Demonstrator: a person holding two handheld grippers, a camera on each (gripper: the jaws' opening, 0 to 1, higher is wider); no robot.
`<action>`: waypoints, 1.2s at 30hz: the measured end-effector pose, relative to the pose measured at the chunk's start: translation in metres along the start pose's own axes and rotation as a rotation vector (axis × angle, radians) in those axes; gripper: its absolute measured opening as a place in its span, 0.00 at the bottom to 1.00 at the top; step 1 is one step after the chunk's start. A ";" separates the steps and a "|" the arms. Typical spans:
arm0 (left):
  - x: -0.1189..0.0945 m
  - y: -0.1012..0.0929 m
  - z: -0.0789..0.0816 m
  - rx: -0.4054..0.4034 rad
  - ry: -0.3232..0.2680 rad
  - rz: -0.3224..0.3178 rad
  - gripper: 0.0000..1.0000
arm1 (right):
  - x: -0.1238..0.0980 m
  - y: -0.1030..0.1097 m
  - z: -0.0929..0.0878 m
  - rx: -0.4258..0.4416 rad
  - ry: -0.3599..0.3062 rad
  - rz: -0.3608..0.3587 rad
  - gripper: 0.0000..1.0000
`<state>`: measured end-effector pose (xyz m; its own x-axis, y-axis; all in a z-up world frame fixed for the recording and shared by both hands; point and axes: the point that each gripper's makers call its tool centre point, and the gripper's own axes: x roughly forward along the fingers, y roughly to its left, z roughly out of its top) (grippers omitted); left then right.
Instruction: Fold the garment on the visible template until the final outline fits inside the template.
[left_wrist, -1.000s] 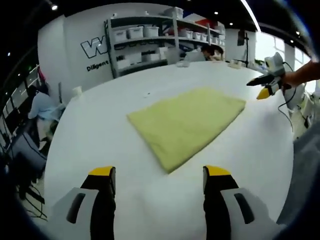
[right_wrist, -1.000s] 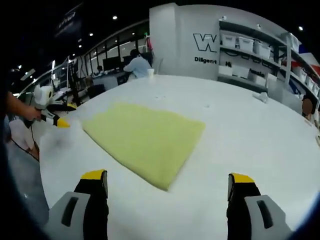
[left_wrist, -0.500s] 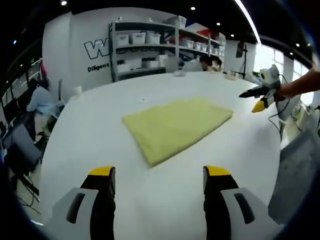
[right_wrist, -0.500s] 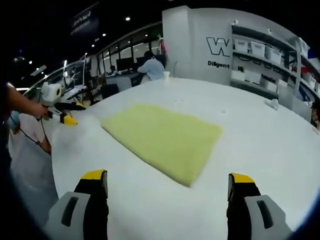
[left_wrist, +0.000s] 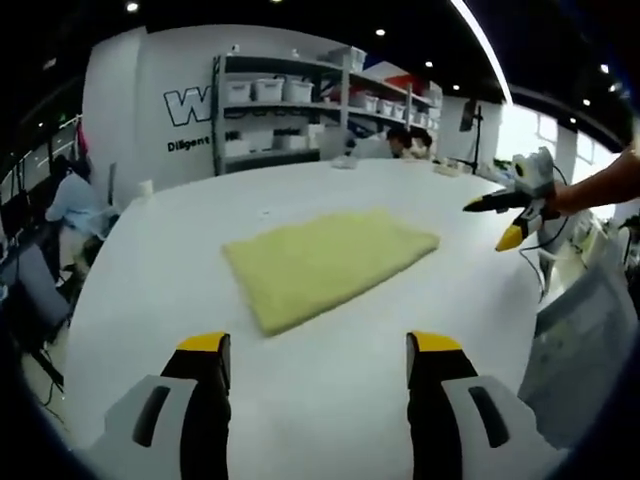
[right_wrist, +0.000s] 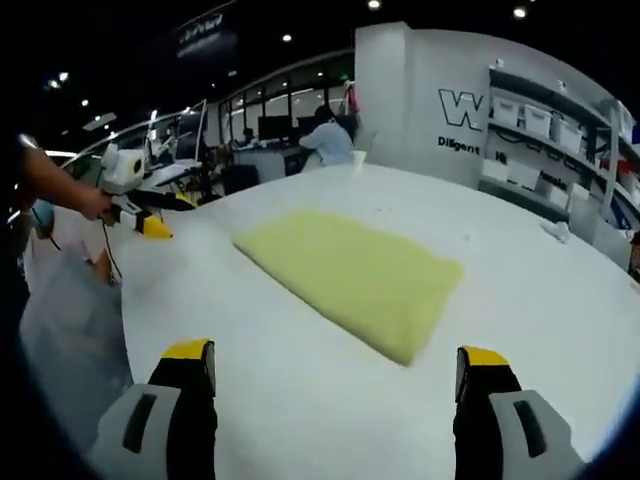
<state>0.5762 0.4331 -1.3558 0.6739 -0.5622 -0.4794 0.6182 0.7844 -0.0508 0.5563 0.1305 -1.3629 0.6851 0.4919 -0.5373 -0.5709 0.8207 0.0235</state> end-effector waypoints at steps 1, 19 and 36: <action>0.000 -0.003 -0.001 -0.001 -0.001 -0.003 0.69 | -0.002 0.001 -0.002 0.002 0.000 -0.001 0.99; -0.037 -0.037 -0.019 -0.055 -0.024 -0.013 0.71 | -0.034 0.024 -0.022 0.031 -0.017 -0.058 0.99; -0.062 -0.046 -0.031 0.021 0.013 0.066 0.74 | -0.046 0.049 -0.029 0.053 -0.044 -0.080 0.99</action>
<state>0.4935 0.4403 -1.3509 0.7081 -0.5060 -0.4925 0.5810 0.8139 -0.0010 0.4836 0.1396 -1.3616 0.7473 0.4358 -0.5016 -0.4898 0.8714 0.0273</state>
